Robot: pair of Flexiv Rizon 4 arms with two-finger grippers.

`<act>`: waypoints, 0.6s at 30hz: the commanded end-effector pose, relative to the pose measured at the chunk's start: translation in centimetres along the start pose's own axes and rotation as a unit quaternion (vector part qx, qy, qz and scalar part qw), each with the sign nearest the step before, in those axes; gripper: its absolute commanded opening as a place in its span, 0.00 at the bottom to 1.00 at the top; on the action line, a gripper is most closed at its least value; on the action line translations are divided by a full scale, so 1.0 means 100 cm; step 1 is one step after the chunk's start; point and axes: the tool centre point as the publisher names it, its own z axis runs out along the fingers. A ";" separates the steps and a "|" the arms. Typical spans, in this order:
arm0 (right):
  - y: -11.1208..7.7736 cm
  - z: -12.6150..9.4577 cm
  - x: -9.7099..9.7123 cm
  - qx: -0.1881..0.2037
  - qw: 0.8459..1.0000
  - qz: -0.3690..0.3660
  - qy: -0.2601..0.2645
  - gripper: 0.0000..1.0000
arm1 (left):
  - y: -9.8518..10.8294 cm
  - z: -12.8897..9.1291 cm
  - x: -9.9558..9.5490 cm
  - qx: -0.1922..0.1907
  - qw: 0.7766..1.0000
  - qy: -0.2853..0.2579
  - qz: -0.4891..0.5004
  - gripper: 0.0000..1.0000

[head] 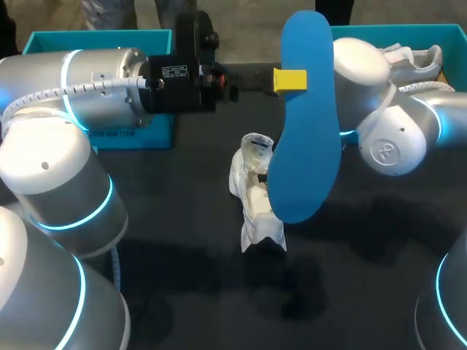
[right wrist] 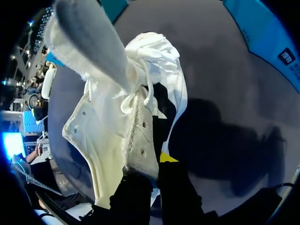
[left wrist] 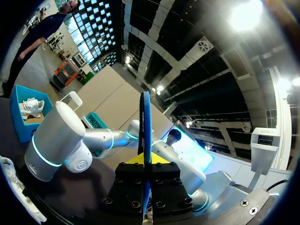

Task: Take the shoe out of the shoebox, open the shoe tongue, remove and reinsert the insole, then place the shoe into the shoebox

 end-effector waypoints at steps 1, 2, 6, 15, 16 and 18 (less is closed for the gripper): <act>0.001 0.008 -0.001 -0.005 1.000 0.007 0.006 0.00 | 0.001 0.001 0.000 0.001 1.000 -0.001 0.000 0.00; 0.000 0.008 0.000 -0.005 1.000 0.007 0.006 0.00 | 0.001 0.001 0.000 0.001 1.000 -0.001 0.000 0.00; -0.002 0.003 0.000 -0.011 1.000 0.008 0.004 0.98 | 0.001 0.001 0.000 0.001 1.000 -0.001 0.000 0.00; -0.011 -0.028 0.015 -0.020 1.000 0.009 -0.001 1.00 | 0.001 0.001 0.000 0.001 1.000 -0.001 0.000 0.00; -0.011 -0.031 0.016 -0.023 1.000 0.009 -0.001 1.00 | 0.001 0.001 0.000 0.001 1.000 -0.001 0.000 0.00; -0.012 -0.039 0.018 -0.033 0.999 0.009 -0.002 1.00 | 0.001 0.001 0.000 0.001 1.000 -0.001 0.000 0.00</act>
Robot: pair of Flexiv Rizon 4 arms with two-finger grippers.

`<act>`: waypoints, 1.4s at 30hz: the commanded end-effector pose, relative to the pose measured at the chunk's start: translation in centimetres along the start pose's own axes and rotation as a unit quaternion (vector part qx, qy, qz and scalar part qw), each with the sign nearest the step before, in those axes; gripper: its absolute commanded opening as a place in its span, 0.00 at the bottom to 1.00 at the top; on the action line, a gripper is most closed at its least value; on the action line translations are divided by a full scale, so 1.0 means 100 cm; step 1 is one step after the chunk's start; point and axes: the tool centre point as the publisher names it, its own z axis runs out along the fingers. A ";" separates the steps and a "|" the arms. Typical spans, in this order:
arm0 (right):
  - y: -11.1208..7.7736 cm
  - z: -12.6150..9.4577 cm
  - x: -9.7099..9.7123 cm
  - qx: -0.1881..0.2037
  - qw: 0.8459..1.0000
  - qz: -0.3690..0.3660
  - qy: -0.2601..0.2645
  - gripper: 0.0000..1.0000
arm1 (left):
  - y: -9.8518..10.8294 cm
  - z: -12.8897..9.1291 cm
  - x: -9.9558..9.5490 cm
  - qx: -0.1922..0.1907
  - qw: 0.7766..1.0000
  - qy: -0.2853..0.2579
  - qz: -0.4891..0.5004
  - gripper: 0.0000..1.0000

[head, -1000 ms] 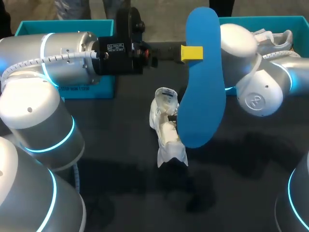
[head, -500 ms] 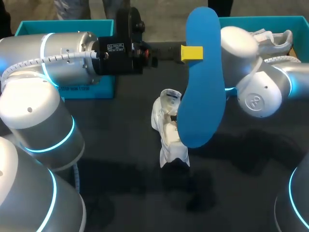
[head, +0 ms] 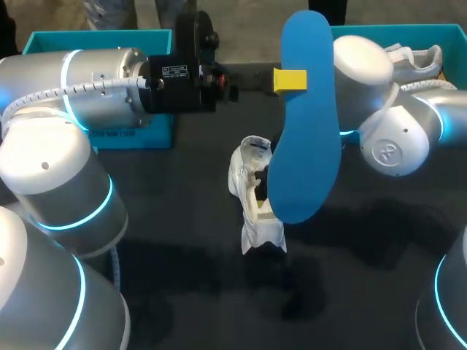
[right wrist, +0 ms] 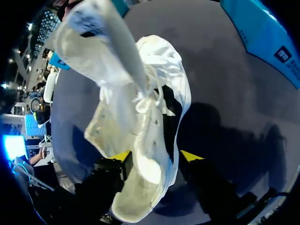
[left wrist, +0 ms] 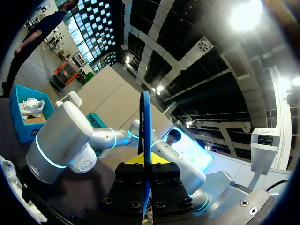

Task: Take the shoe out of the shoebox, open the shoe tongue, remove and reinsert the insole, then place the shoe into the shoebox

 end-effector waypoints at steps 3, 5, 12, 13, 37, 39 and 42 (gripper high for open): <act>-0.007 -0.035 0.007 -0.020 1.000 -0.003 -0.017 1.00 | 0.001 0.001 0.000 0.001 1.000 -0.001 0.000 0.00; -0.006 -0.043 0.010 -0.027 0.999 -0.009 -0.021 1.00 | 0.001 0.001 0.000 0.001 1.000 -0.001 0.000 0.00; -0.004 -0.047 0.013 -0.042 0.999 -0.024 -0.020 1.00 | 0.001 0.001 0.000 0.001 1.000 -0.001 0.000 0.00; -0.004 -0.047 0.013 -0.042 0.999 -0.024 -0.020 1.00 | 0.001 0.001 0.000 0.001 1.000 -0.001 0.000 0.00; 0.005 -0.092 0.014 -0.075 0.993 -0.031 0.087 1.00 | 0.001 0.001 0.000 0.001 1.000 -0.001 0.000 0.00; 0.007 -0.100 0.015 -0.079 0.990 -0.040 0.105 1.00 | 0.001 0.001 0.000 0.001 1.000 -0.001 0.000 0.00; 0.011 -0.112 0.018 -0.078 0.988 -0.056 0.123 1.00 | 0.001 0.001 0.000 0.001 1.000 -0.001 0.000 0.00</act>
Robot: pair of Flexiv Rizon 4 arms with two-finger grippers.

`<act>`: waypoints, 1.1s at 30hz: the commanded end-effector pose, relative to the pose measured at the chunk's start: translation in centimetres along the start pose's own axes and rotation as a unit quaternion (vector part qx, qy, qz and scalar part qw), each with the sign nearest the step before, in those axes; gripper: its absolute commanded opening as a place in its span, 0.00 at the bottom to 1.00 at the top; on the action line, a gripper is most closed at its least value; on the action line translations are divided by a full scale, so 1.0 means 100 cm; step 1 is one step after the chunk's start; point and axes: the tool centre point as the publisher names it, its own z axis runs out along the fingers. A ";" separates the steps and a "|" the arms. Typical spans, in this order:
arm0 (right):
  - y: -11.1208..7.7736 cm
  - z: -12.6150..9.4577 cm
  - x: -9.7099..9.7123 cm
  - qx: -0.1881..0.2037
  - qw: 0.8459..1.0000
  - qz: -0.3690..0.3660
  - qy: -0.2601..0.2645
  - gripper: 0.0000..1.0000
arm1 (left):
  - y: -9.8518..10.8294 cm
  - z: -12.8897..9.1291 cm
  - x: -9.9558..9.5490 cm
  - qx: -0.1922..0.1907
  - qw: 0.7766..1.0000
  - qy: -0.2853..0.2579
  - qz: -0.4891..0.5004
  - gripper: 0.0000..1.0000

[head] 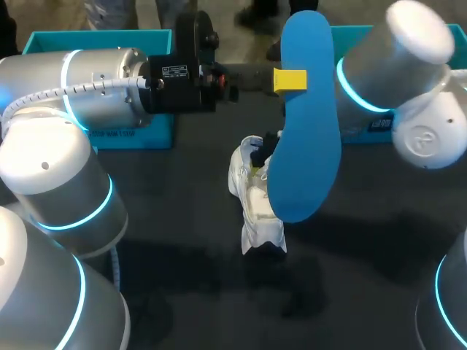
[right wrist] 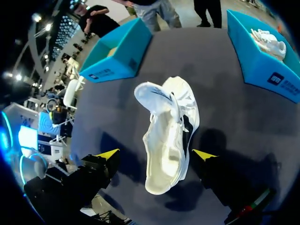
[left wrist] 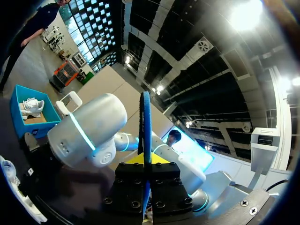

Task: Take the shoe out of the shoebox, open the shoe tongue, remove and reinsert the insole, then place the shoe into the shoebox

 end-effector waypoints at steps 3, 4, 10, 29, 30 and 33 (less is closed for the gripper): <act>0.002 -0.033 -0.004 0.003 0.998 -0.012 0.068 1.00 | 0.001 0.001 0.000 0.001 1.000 -0.001 0.000 0.00; 0.004 -0.037 -0.004 0.006 0.997 -0.013 0.074 1.00 | 0.001 0.001 0.000 0.001 1.000 -0.001 0.000 0.00; 0.010 -0.061 -0.003 -0.009 0.990 -0.005 0.140 1.00 | 0.001 0.001 0.000 0.001 1.000 -0.001 0.000 0.00; 0.031 -0.114 -0.014 -0.060 0.949 0.045 0.305 1.00 | 0.001 0.001 0.000 0.001 1.000 -0.001 0.000 0.00; 0.032 -0.116 -0.014 -0.060 0.946 0.049 0.314 1.00 | 0.001 0.001 0.000 0.001 1.000 -0.001 0.000 0.00; 0.034 -0.120 -0.014 -0.059 0.938 0.056 0.336 1.00 | 0.001 0.001 0.000 0.001 1.000 -0.001 0.000 0.00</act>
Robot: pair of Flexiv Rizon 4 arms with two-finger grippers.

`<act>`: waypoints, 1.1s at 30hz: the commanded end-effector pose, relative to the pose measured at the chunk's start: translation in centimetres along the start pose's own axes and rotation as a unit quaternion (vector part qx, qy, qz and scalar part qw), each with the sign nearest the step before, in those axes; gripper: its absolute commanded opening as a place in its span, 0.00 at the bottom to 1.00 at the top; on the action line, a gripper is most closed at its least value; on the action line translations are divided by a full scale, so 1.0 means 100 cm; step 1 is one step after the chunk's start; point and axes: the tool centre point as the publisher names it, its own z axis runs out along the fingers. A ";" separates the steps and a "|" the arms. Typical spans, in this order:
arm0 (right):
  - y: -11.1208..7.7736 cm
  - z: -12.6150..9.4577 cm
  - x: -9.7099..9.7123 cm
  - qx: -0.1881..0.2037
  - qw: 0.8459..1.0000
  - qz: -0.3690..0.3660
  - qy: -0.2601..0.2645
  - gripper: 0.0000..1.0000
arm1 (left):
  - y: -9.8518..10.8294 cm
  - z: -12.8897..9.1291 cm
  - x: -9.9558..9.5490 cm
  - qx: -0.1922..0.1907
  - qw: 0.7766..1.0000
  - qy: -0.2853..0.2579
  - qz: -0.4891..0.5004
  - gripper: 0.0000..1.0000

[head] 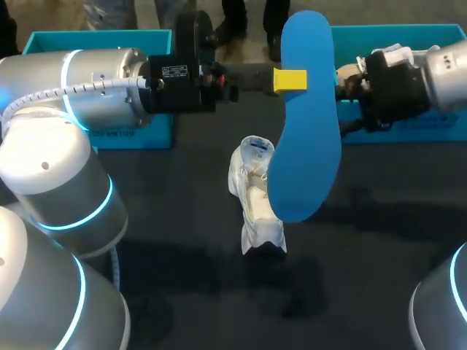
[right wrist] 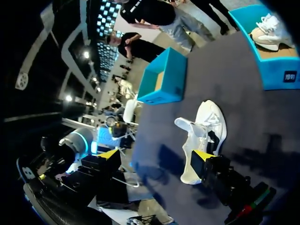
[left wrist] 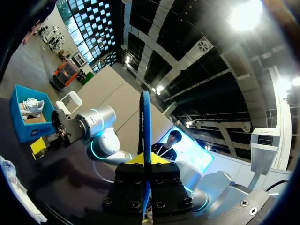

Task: Take the shoe out of the shoebox, open the shoe tongue, remove and reinsert the insole, then place the shoe into the shoebox

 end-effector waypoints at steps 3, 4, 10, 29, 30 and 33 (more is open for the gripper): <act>0.002 -0.007 0.000 -0.014 0.998 0.021 0.063 1.00 | 0.001 0.001 0.000 0.001 1.000 -0.001 0.000 0.00; 0.004 -0.009 0.003 -0.020 0.997 0.025 0.075 1.00 | 0.001 0.001 0.000 0.001 1.000 -0.001 0.000 0.00; 0.010 -0.016 0.015 -0.033 0.994 0.036 0.101 1.00 | 0.001 0.001 0.000 0.001 1.000 -0.001 0.000 0.00; 0.011 -0.017 0.017 -0.035 0.993 0.030 0.105 1.00 | 0.001 0.001 0.000 0.001 1.000 -0.001 0.000 0.00; 0.011 -0.017 0.017 -0.035 0.993 0.030 0.105 1.00 | 0.001 0.001 0.000 0.001 1.000 -0.001 0.000 0.00; 0.011 -0.017 0.017 -0.035 0.993 0.030 0.105 1.00 | 0.007 -0.007 -0.002 -0.014 0.999 0.004 0.051 0.00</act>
